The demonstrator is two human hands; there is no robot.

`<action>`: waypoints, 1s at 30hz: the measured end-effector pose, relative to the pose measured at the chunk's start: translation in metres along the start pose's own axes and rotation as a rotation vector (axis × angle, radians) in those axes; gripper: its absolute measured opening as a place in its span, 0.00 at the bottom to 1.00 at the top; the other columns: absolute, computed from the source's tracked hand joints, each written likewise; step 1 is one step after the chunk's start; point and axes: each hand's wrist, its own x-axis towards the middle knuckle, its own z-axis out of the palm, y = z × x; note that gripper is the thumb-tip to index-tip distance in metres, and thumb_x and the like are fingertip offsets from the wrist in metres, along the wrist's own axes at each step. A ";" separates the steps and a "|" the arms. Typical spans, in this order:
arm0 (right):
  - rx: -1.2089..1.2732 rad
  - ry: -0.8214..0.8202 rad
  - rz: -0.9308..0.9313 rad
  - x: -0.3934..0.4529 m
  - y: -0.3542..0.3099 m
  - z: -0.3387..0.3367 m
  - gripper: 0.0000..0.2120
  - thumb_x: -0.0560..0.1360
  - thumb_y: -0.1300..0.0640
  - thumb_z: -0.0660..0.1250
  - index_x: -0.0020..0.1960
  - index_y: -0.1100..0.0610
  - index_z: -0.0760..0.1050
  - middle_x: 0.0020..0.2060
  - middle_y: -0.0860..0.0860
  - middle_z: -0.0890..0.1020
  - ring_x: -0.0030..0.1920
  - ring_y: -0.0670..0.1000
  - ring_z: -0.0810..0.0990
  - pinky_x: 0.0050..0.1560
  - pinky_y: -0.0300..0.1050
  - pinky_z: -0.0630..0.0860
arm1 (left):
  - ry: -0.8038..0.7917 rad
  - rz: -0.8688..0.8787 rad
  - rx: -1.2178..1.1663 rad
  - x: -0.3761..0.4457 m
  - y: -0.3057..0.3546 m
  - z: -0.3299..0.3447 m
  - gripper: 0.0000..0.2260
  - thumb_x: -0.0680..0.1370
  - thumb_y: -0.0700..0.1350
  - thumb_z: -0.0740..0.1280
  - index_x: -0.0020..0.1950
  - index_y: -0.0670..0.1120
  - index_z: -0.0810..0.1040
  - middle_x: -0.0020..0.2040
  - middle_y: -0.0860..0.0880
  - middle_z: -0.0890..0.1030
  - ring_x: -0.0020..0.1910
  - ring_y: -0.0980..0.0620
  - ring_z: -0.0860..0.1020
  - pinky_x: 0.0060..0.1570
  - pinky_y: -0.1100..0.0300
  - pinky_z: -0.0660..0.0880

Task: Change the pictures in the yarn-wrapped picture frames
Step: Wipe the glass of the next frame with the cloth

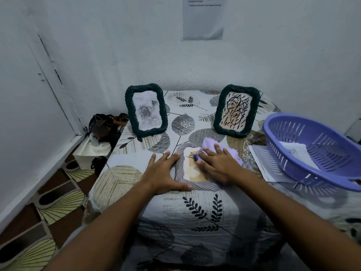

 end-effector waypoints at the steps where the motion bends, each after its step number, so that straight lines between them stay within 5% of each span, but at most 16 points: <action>1: 0.002 0.004 -0.013 -0.005 -0.002 0.000 0.28 0.81 0.39 0.43 0.78 0.48 0.52 0.78 0.48 0.52 0.77 0.58 0.42 0.75 0.59 0.41 | 0.005 -0.003 0.000 0.000 0.000 -0.001 0.60 0.52 0.83 0.57 0.78 0.52 0.54 0.79 0.51 0.55 0.77 0.55 0.50 0.75 0.46 0.40; 8: 0.054 0.003 -0.118 -0.048 -0.006 0.010 0.27 0.80 0.36 0.43 0.75 0.43 0.61 0.77 0.46 0.57 0.78 0.56 0.44 0.75 0.59 0.45 | 0.008 -0.005 -0.010 -0.002 0.002 0.000 0.62 0.51 0.84 0.55 0.78 0.51 0.54 0.79 0.49 0.55 0.77 0.54 0.50 0.75 0.47 0.40; 12: 0.076 0.054 -0.152 -0.062 -0.001 0.009 0.38 0.74 0.28 0.37 0.73 0.45 0.66 0.74 0.44 0.64 0.77 0.55 0.50 0.74 0.56 0.52 | 0.009 -0.012 -0.016 -0.002 0.003 -0.001 0.61 0.52 0.83 0.57 0.78 0.52 0.55 0.79 0.49 0.55 0.77 0.54 0.51 0.75 0.47 0.40; 17: -0.052 0.081 -0.105 -0.057 -0.009 0.002 0.26 0.80 0.37 0.42 0.73 0.43 0.65 0.74 0.45 0.65 0.76 0.57 0.55 0.72 0.53 0.54 | 0.004 -0.017 -0.029 -0.003 0.004 -0.002 0.62 0.50 0.83 0.57 0.78 0.51 0.56 0.79 0.50 0.56 0.77 0.54 0.51 0.75 0.48 0.39; 20: -0.100 0.087 -0.045 -0.037 -0.008 0.001 0.31 0.78 0.36 0.37 0.73 0.44 0.63 0.74 0.48 0.66 0.74 0.60 0.57 0.71 0.57 0.56 | -0.014 -0.026 -0.044 -0.005 0.008 -0.006 0.63 0.49 0.82 0.59 0.78 0.52 0.55 0.79 0.49 0.55 0.77 0.53 0.50 0.74 0.49 0.38; 26: -0.105 0.096 0.044 0.012 0.002 -0.008 0.27 0.80 0.38 0.44 0.71 0.47 0.68 0.71 0.50 0.70 0.71 0.60 0.62 0.68 0.58 0.60 | -0.017 -0.032 -0.048 -0.007 0.010 -0.008 0.58 0.54 0.78 0.64 0.78 0.52 0.56 0.79 0.50 0.55 0.77 0.54 0.50 0.74 0.49 0.38; 30: -0.014 0.076 0.012 0.007 0.010 -0.001 0.25 0.81 0.39 0.46 0.73 0.46 0.65 0.74 0.49 0.65 0.75 0.60 0.57 0.72 0.58 0.57 | -0.009 -0.031 -0.025 -0.007 0.010 -0.008 0.55 0.57 0.76 0.66 0.78 0.52 0.57 0.79 0.50 0.55 0.77 0.53 0.50 0.75 0.48 0.39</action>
